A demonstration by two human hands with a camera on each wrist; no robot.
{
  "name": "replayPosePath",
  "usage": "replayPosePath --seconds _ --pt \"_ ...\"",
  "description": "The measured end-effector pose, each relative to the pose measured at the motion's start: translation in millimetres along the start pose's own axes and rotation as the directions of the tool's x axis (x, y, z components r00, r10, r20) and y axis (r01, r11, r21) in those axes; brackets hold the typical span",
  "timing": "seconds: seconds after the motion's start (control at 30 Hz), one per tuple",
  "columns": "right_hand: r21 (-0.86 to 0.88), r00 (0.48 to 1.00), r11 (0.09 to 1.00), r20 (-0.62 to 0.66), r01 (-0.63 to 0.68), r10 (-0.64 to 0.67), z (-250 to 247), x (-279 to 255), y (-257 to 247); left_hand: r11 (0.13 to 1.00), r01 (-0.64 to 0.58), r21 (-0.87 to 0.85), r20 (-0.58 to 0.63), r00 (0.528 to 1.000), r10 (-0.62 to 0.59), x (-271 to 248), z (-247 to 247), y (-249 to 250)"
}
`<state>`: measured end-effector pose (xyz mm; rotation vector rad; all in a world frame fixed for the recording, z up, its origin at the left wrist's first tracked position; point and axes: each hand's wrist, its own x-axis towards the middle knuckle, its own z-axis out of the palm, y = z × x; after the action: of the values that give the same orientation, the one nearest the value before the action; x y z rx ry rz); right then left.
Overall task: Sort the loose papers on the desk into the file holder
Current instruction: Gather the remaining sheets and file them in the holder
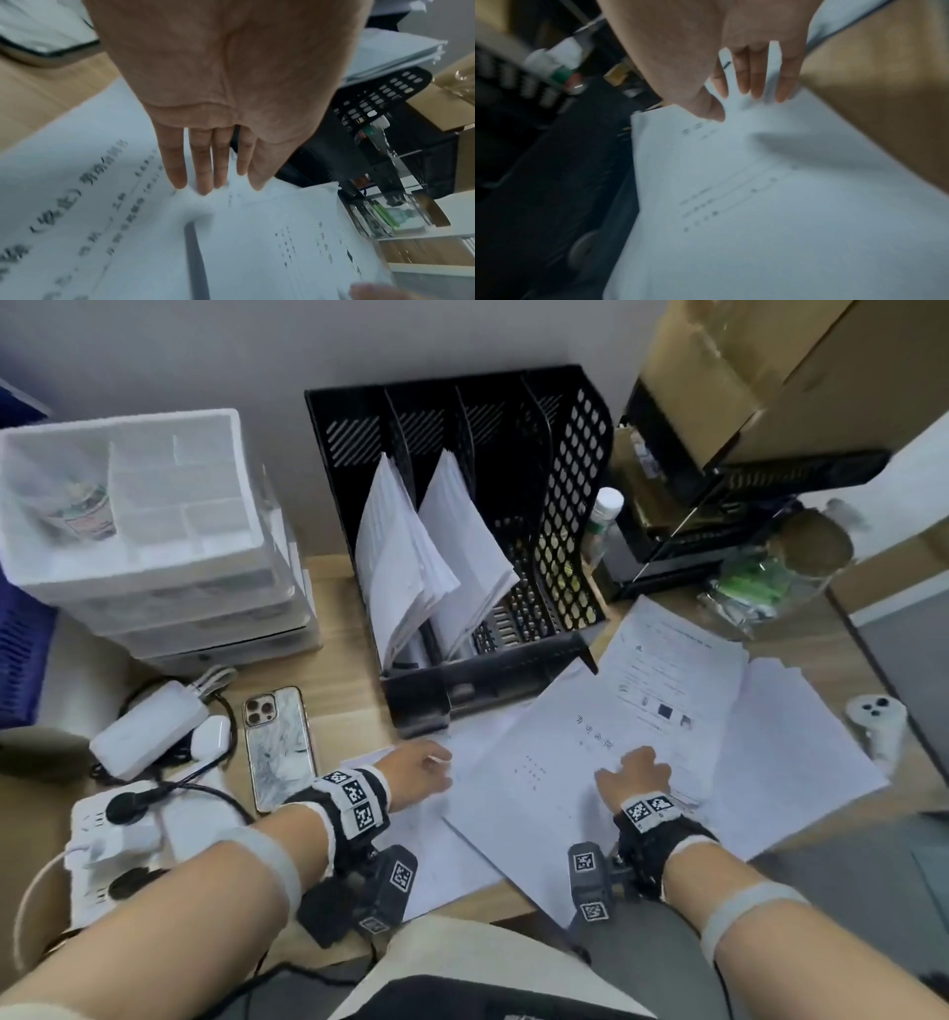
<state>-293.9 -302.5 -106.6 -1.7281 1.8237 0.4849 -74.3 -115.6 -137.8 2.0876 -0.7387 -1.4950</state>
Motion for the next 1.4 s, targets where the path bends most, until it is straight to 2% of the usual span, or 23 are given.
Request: replayPosePath --seconds 0.07,0.2,0.27,0.33,0.37,0.43,0.53,0.57,0.63,0.73,0.83,0.87,0.93,1.0,1.1,1.17,1.23,1.3,1.4 --pt "-0.020 0.990 0.992 0.060 -0.125 0.126 4 -4 23 1.000 -0.003 -0.002 -0.015 1.000 0.003 8 14 5" --pt "0.305 0.968 0.938 0.233 -0.163 0.092 27 13 39 0.997 0.006 0.072 -0.082 0.997 0.000 21 30 13" --pt "0.324 0.970 0.929 0.214 -0.180 0.114 29 21 47 0.993 0.009 0.121 -0.077 0.997 0.001 22 40 20" --pt "0.271 0.982 0.945 0.105 -0.183 0.160 23 22 55 0.993 0.020 0.118 -0.058 0.998 -0.013 21 49 26" --pt "0.266 0.984 0.948 0.074 -0.173 0.159 20 22 60 0.992 0.030 0.120 -0.051 0.998 -0.024 21 54 29" --pt "0.298 0.989 0.944 0.090 -0.141 0.119 17 22 66 0.989 0.036 0.147 -0.030 0.999 -0.032 19 64 35" --pt "0.491 0.962 0.852 0.269 -0.181 0.049 15 22 72 0.979 -0.024 0.201 -0.007 1.000 0.026 15 77 48" --pt "0.506 0.952 0.844 0.304 -0.177 0.017 11 20 76 0.980 -0.040 0.193 -0.012 0.999 0.043 14 82 52" --pt "0.444 0.965 0.889 0.261 -0.108 -0.014 6 16 82 0.984 -0.073 0.163 -0.044 0.996 0.081 9 91 58" --pt "0.389 0.997 0.921 0.081 -0.031 -0.001 4 18 97 0.990 -0.123 0.069 -0.106 0.986 0.130 -3 101 61" --pt "0.522 0.998 0.853 0.063 -0.028 -0.006 -1 18 95 0.983 -0.177 -0.052 -0.095 0.981 0.171 -16 101 62" --pt "0.561 0.996 0.828 0.069 0.000 -0.047 -1 21 94 0.979 -0.192 -0.070 -0.094 0.978 0.186 -23 100 62" --pt "0.538 0.990 0.838 0.042 0.094 -0.138 -5 16 88 0.976 -0.208 -0.067 -0.080 0.976 0.203 -32 95 57" --pt "0.537 0.957 0.804 -0.023 0.255 -0.288 -8 11 80 0.982 -0.186 -0.025 -0.050 0.982 0.184 -41 87 46" --pt "0.556 0.888 0.722 -0.065 0.411 -0.456 -22 12 71 0.997 -0.064 0.036 -0.020 0.998 0.065 -51 74 31" --pt "0.483 0.814 0.674 -0.169 0.559 -0.555 -40 8 56 0.999 0.036 -0.005 -0.125 0.991 -0.036 -59 59 14" --pt "0.332 0.738 0.661 -0.230 0.672 -0.634 -58 4 39 0.988 0.143 -0.063 -0.313 0.937 -0.156 -63 43 -5" --pt "0.167 0.690 0.670 -0.207 0.723 -0.693 -69 -5 19 0.966 0.235 -0.112 -0.446 0.856 -0.260 -67 26 -24" --pt "-0.025 0.636 0.643 -0.129 0.765 -0.761 -68 -24 -11 0.938 0.292 -0.188 -0.494 0.798 -0.347 -62 10 -46"
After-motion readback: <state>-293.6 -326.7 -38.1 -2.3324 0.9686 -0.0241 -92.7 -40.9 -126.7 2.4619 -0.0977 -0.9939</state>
